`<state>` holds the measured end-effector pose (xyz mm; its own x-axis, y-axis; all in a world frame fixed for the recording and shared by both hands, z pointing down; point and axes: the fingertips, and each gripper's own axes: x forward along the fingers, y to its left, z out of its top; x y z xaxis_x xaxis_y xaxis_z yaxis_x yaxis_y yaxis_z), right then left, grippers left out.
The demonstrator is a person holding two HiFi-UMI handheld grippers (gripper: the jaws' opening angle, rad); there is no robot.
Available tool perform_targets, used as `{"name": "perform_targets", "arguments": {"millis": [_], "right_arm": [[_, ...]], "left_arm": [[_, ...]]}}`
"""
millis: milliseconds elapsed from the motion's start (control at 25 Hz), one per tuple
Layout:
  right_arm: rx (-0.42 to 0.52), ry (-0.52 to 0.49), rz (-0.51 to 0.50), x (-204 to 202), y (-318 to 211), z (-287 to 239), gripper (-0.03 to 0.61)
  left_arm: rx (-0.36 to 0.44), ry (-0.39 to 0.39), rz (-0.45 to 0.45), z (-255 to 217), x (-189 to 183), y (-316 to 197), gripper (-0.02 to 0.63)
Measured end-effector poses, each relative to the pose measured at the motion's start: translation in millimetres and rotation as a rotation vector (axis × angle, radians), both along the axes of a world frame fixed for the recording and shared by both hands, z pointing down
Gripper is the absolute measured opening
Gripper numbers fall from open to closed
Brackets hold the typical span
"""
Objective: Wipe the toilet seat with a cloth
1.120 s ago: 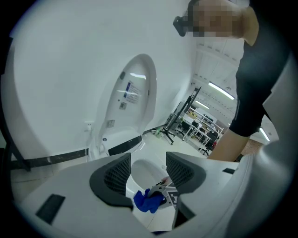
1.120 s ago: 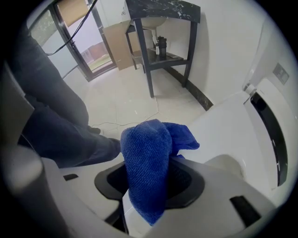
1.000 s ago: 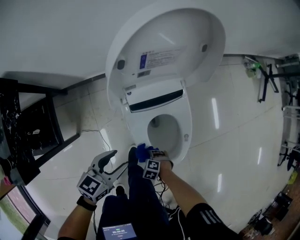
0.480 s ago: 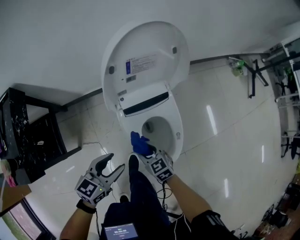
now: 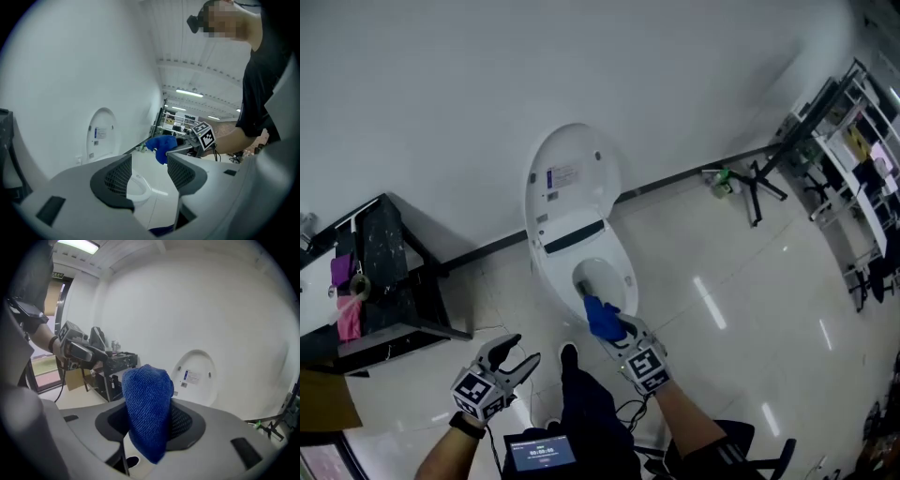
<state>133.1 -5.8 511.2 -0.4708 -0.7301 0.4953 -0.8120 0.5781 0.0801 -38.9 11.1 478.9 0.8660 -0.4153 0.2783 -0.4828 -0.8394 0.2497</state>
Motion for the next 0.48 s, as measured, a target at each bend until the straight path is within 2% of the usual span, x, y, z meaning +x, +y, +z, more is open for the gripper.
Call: {"name": "perform_targets", "arguments": {"millis": [120, 320, 480], "right_arm": [[0.039, -0.059, 0.08, -1, 77, -51, 0.201], [0.056, -0.176, 0.148, -11, 189, -131, 0.201], [0.094, -0.28, 0.186, -12, 252, -181, 0.201]], "left_arm": [[0.043, 0.023, 0.034, -44, -21, 65, 0.244], [0.063, 0.069, -0.012, -89, -62, 143, 0.244], [0.076, 0.093, -0.027, -122, -78, 194, 0.244]]}}
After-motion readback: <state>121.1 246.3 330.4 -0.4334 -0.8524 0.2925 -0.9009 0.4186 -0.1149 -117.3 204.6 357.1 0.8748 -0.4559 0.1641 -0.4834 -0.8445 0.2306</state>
